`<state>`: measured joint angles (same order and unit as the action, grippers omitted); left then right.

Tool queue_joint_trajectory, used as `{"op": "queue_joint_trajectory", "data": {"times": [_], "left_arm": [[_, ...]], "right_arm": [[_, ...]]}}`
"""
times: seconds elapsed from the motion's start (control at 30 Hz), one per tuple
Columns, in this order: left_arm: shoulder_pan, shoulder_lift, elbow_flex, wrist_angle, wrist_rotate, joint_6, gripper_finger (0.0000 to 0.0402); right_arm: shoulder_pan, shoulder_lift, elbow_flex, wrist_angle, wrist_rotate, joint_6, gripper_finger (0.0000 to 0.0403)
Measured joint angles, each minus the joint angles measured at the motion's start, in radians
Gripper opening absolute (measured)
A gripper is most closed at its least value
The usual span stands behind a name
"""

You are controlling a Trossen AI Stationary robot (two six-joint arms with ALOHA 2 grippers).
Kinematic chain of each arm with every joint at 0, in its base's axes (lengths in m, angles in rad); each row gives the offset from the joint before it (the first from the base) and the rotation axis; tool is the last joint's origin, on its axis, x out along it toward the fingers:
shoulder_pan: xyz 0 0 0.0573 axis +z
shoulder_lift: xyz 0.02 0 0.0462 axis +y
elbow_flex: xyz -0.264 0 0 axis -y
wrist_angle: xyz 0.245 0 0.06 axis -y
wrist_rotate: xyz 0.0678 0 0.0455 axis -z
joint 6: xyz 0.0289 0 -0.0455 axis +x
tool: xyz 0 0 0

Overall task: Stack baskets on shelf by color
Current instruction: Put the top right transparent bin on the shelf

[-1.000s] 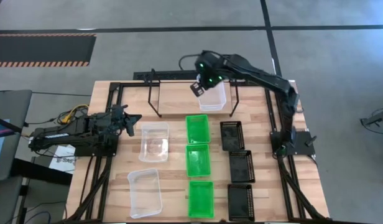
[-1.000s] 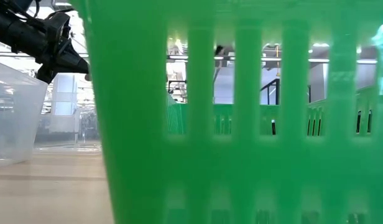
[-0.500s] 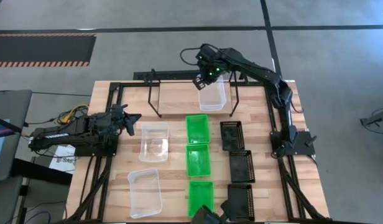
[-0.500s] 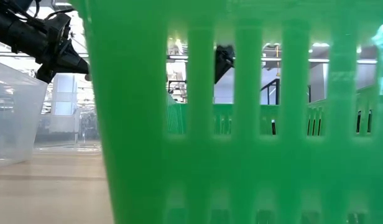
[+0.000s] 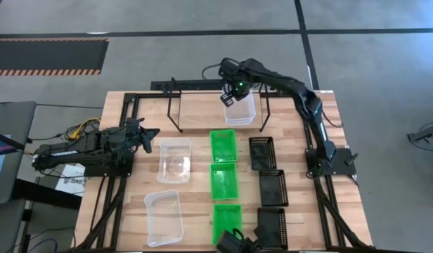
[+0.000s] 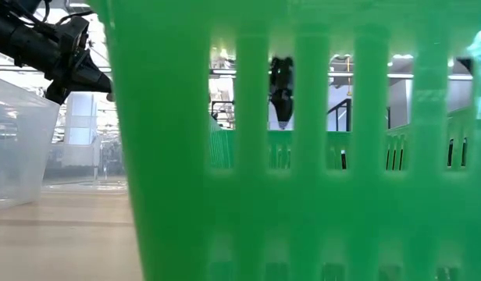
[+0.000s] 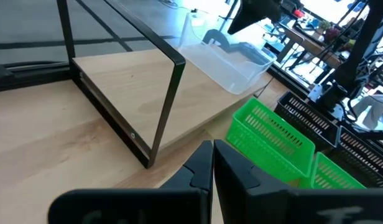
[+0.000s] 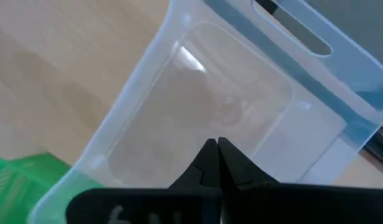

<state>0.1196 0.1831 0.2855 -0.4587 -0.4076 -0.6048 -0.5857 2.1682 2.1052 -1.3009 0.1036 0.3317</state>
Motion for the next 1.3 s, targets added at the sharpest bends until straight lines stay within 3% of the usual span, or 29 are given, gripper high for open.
{"op": "queue_joint_trajectory", "data": {"times": [0.47,1.3], "left_arm": [[0.000,0.000,0.000,-0.004,0.000,0.008,0.0000],[0.000,0.000,0.000,-0.004,-0.019,0.010,0.0000]], "right_arm": [[-0.068,0.013,0.001,-0.035,0.060,0.000,0.0000],[-0.086,0.013,0.001,-0.120,0.198,0.000,0.0000]]}}
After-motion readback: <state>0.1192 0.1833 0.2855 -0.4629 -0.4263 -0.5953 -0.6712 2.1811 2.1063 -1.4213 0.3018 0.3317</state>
